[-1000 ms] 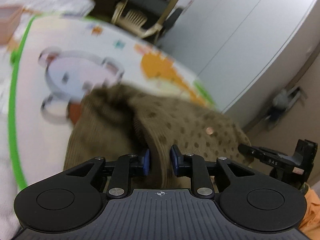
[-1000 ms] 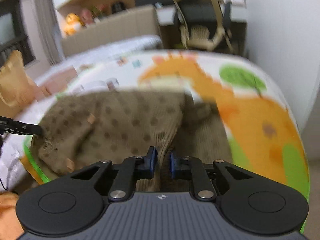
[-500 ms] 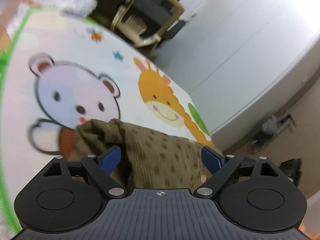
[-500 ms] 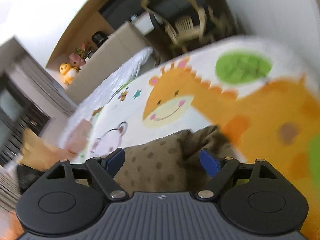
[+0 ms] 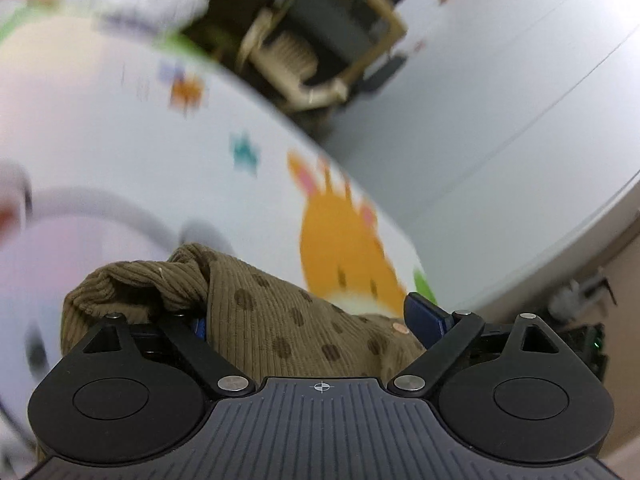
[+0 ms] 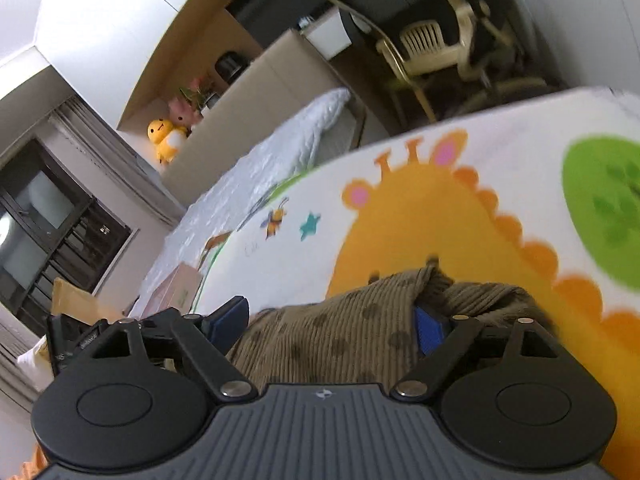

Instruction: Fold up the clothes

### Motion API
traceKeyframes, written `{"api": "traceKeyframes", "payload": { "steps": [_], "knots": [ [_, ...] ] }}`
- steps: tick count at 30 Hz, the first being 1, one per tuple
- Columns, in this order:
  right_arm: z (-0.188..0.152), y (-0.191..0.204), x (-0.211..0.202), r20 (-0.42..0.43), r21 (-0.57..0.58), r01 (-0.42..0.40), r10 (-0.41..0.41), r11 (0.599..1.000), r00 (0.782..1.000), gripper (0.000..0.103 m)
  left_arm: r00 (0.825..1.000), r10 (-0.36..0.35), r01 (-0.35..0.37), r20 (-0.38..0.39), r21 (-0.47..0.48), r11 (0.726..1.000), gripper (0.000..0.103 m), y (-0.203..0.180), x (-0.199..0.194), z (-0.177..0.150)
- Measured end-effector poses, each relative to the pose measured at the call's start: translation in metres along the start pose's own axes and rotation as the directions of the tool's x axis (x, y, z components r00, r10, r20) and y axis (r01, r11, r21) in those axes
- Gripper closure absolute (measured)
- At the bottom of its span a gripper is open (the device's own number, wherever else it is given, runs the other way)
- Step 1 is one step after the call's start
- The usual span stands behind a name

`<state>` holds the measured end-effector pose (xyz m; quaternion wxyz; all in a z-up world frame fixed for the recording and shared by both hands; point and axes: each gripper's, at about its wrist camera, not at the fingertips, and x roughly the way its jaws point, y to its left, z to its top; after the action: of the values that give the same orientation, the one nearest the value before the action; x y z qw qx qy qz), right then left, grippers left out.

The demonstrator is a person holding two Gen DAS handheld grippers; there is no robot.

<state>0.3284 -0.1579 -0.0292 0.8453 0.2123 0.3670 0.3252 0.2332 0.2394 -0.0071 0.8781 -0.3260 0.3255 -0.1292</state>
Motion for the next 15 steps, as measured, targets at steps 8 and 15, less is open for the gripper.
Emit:
{"api": "traceKeyframes", "payload": {
  "steps": [8, 15],
  "knots": [
    [-0.014, 0.036, -0.031, 0.196, -0.301, 0.285, -0.233, 0.910, 0.952, 0.013, 0.975, 0.150, -0.199, 0.165, 0.344, 0.918, 0.010, -0.042, -0.044, -0.013],
    [-0.034, 0.064, 0.033, 0.103, -0.470, 0.338, -0.330, 0.815, 0.938, 0.008, 0.998, -0.003, -0.022, 0.062, 0.400, 0.916, 0.007, -0.065, -0.017, -0.024]
  ]
}}
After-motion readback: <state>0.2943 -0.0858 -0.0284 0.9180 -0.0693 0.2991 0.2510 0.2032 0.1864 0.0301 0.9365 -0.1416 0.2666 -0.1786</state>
